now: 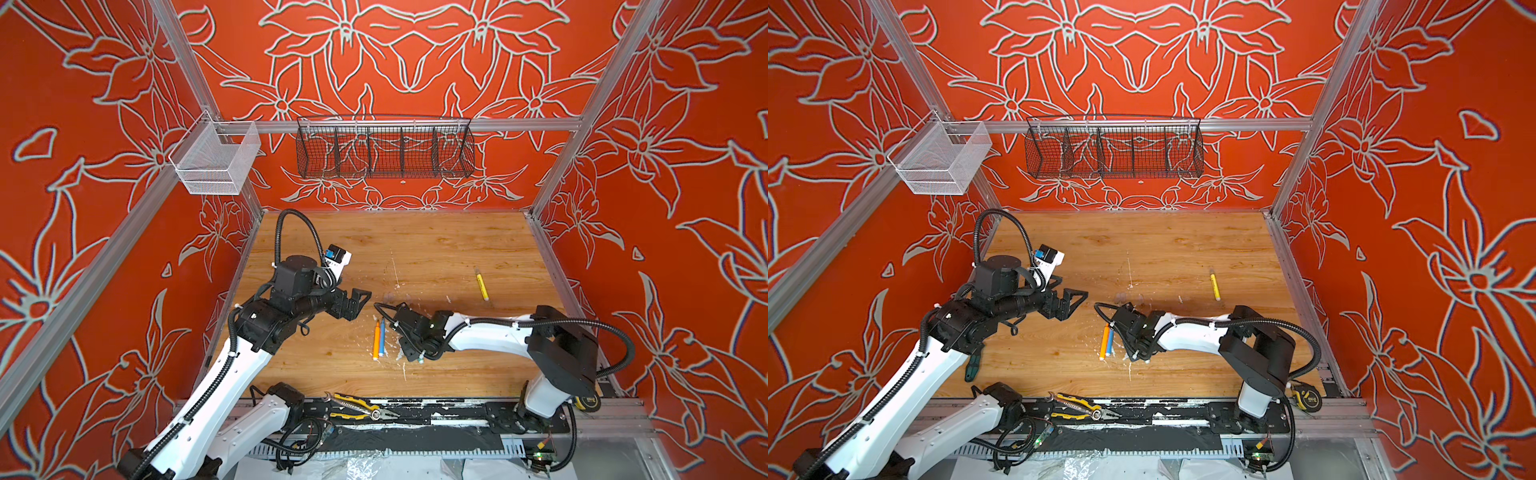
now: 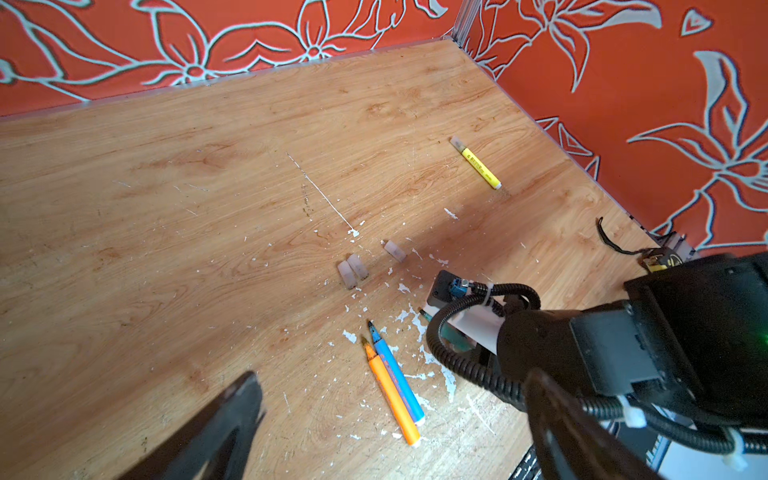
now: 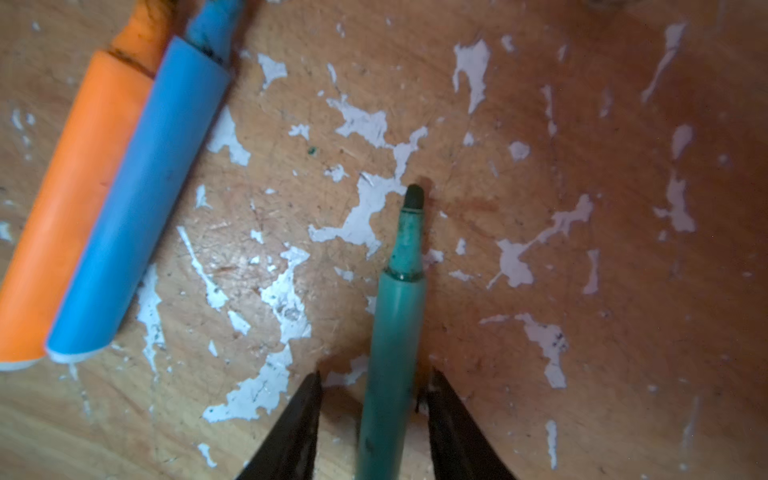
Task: Insert the pens into the pen caps
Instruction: 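Move the right gripper to the green marker, grasp and lift it, then grasp a translucent pen cap with the left gripper while the right holds the green marker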
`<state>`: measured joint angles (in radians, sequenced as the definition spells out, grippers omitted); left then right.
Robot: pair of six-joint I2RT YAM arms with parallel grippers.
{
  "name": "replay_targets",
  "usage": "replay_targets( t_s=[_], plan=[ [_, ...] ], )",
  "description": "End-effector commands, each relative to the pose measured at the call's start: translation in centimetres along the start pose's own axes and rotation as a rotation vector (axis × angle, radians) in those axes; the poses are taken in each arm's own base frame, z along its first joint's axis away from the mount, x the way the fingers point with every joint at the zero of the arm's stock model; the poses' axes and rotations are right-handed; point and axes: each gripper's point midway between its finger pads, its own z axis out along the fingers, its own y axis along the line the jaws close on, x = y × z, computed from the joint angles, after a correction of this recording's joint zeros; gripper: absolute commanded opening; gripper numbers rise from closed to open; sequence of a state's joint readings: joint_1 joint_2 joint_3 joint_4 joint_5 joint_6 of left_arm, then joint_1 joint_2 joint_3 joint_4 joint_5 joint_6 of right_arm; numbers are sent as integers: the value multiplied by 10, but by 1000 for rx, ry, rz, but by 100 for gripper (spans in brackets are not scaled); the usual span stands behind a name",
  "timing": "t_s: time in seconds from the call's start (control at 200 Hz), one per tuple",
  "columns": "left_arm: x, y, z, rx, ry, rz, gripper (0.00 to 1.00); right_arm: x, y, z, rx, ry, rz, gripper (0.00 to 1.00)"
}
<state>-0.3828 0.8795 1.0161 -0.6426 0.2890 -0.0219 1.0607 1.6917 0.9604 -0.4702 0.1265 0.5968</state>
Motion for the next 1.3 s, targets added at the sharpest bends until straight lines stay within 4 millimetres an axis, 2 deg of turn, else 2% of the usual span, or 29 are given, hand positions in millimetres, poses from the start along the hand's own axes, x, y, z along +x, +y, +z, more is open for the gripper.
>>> replay_targets(
  t_s=[0.0, 0.165, 0.285, 0.445, 0.636, 0.791, 0.876, 1.011, 1.056, 1.176, 1.296],
  plan=[
    [-3, 2, -4, -7, -24, 17, 97, 18, -12, 6, 60, 62, 9, 36],
    [-7, 1, -2, -1, -29, -16, 97, 24, -10, 9, 58, 90, -2, 11],
    [-8, 1, 9, 16, -24, -92, 97, 20, -9, 6, 54, 74, -8, 0],
    [3, 8, 32, 13, 34, -222, 97, -1, -8, -16, 13, -38, -22, 0],
    [17, 16, 62, 9, 102, -316, 97, -12, -29, -45, 6, -112, 21, 0],
    [27, 13, 97, 48, 205, -383, 97, -8, -54, -67, -6, -180, 77, 0],
    [34, 8, 121, 24, 279, -354, 97, -5, -65, -77, -31, -222, 101, 0],
    [40, -7, 160, -30, 388, -279, 97, 2, -71, -93, -69, -286, 77, 0],
    [41, -13, 172, -33, 420, -277, 100, 5, -72, -98, -85, -308, 65, 0],
    [52, -16, 204, -107, 517, -280, 90, 14, -76, -111, -127, -359, 45, 0],
    [67, -18, 229, -215, 622, -221, 88, 24, -72, -126, -212, -415, 14, 0]
  ],
)
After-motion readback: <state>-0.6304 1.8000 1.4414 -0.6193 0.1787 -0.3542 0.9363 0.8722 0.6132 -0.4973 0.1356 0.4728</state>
